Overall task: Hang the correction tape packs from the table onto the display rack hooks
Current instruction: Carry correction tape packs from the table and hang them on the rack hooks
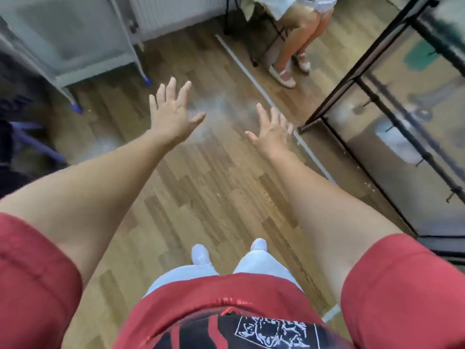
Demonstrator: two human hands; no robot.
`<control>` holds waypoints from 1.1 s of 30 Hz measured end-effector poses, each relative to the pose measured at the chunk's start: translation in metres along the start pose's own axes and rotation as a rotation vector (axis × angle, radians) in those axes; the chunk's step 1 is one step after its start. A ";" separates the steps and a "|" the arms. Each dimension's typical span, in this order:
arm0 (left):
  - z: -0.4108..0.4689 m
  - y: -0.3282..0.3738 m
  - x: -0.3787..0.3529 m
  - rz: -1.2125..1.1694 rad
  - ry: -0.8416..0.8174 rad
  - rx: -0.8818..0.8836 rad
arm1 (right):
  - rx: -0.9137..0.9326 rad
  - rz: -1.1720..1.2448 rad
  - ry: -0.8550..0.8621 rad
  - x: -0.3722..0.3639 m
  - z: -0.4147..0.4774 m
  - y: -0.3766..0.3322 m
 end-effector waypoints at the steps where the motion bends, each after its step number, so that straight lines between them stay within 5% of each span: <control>1: -0.002 -0.021 0.008 0.004 0.006 0.037 | 0.033 -0.004 -0.006 -0.001 0.003 -0.020; 13: 0.005 -0.228 0.105 -0.056 0.168 0.476 | 0.494 -0.154 0.008 0.017 0.074 -0.263; 33: 0.335 -0.339 0.269 -0.032 0.319 0.487 | 0.591 -0.204 0.139 0.147 0.387 -0.490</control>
Point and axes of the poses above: each hand's wrist, its own z-axis towards the middle knuckle, its own x-axis out of the back of the hand, y = z × x, the point moved 6 cm from there along z, towards the middle knuckle, and after that the axes turned 14 degrees about -z, right-handed, at the moved point
